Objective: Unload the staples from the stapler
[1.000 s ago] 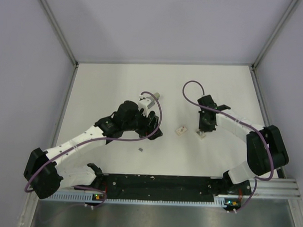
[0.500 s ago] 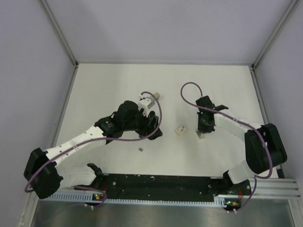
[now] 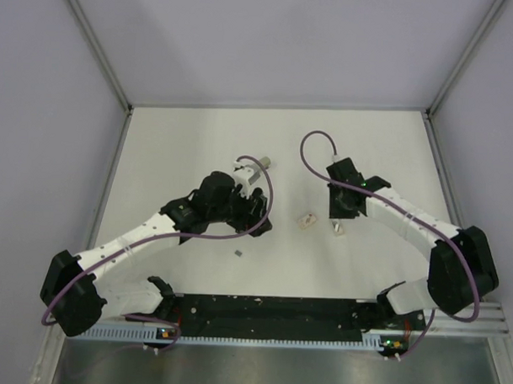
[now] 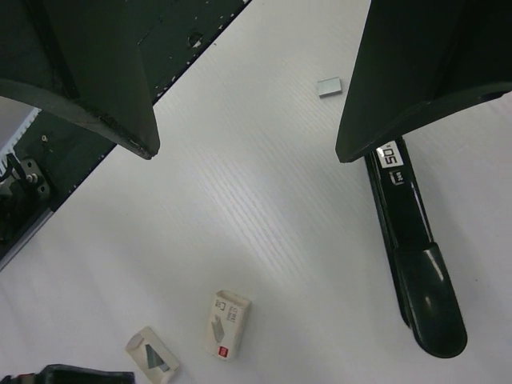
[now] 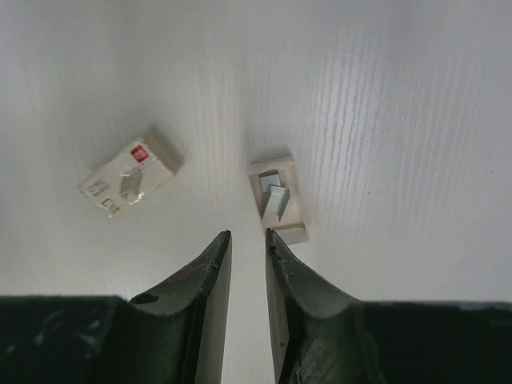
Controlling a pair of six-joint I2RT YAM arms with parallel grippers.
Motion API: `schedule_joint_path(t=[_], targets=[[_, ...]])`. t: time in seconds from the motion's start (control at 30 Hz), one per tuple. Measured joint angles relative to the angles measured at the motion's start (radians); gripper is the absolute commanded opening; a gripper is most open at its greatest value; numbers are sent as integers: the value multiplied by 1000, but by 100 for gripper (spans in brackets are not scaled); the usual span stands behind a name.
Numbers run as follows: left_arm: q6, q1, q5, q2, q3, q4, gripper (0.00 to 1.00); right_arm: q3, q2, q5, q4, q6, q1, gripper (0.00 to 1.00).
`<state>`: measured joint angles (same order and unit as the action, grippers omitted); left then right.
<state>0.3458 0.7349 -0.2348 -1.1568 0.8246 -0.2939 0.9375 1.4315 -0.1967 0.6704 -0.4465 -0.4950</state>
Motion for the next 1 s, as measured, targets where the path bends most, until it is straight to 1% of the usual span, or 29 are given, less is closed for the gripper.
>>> schedule_joint_path(t=[0.2,0.33,0.4,0.57,0.67,0.8,0.97,1.0], targets=[[63,0,162,8,-7,-87,97,52,-100,-5,9,2,-60,29],[177,6,253,35,-78,-115,96,52,-142,-4,15,10,-74,30],[225,36,286,48,-116,-132,95,49,-156,0,17,18,-74,30],[335,115,360,60,-189,-154,87,-3,-214,49,3,31,-74,30],[374,153,393,23,-210,-155,84,-26,-239,85,1,36,-74,31],[404,196,439,-73,-209,-149,80,-44,-267,148,-11,36,-80,31],[417,209,487,-129,-207,-148,74,-64,-296,205,-36,36,-93,32],[416,209,492,-137,-204,-148,70,-71,-303,213,-39,35,-94,32]])
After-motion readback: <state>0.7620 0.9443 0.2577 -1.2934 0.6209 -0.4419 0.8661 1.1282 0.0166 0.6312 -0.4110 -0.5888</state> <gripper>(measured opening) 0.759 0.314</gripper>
